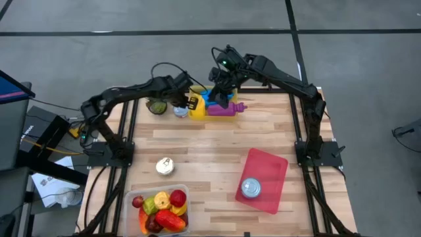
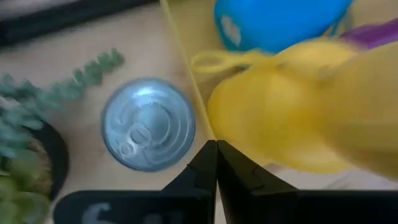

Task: Pick & Place Food Item
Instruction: Put the red tuna can into the red bin

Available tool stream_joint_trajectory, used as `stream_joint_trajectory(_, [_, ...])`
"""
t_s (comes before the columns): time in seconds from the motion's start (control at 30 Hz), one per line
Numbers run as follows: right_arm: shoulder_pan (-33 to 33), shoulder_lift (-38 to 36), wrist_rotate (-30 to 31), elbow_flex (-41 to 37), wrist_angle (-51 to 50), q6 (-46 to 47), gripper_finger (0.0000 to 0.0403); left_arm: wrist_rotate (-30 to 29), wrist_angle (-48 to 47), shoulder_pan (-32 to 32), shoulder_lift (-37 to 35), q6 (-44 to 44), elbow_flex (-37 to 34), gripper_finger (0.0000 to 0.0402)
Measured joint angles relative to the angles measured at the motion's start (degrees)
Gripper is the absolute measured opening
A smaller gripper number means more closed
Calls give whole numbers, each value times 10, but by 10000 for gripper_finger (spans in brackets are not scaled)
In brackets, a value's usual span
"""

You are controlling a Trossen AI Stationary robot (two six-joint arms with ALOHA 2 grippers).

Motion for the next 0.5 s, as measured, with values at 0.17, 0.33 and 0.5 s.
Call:
stream_joint_trajectory(0.17, [-13,0,-2,0,-52,0,123,-24,-18,0,35,-21,17,1])
stream_joint_trajectory(0.33, [-23,-8,-20,0,-78,-4,123,-2,-41,10,33,-32,27,1])
stream_joint_trajectory(0.5, [-23,-7,-45,0,-87,-15,123,1,-98,18,21,30,46,0])
